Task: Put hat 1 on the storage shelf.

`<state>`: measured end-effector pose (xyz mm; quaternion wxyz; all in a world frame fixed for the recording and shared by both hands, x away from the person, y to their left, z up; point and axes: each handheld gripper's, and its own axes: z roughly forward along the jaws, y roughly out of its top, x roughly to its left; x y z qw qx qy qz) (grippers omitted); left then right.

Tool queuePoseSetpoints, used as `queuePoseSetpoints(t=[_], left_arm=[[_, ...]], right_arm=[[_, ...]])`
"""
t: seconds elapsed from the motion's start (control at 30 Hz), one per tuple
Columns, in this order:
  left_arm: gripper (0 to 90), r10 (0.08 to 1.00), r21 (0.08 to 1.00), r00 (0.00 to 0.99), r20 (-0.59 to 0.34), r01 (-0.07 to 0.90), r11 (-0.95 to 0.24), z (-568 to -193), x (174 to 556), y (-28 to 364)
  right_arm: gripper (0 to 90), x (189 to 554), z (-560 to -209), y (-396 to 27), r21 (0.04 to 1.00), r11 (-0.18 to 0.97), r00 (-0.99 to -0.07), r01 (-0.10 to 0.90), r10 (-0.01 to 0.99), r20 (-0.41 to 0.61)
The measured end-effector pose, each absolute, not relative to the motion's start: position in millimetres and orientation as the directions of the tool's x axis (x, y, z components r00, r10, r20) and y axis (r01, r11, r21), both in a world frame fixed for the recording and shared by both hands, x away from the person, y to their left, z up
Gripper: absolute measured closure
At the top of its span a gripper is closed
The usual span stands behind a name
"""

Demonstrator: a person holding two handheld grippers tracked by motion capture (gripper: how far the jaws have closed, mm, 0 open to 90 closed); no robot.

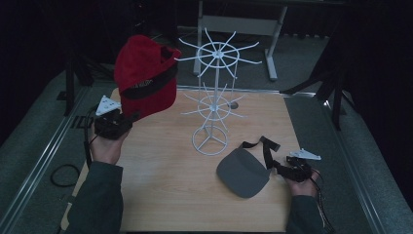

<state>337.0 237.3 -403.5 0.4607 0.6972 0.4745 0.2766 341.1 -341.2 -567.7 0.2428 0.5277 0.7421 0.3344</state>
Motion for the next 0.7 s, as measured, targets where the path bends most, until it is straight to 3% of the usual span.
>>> queuePoseSetpoints(t=[0.7], left_arm=[[86.0, 0.911, 0.93, 0.405, -0.075, 0.358, -0.083, -372, 341, 236]], right_arm=[[37.7, 341, -568, -341, 0.753, 0.218, -0.325, 0.621, 0.946, -0.007]])
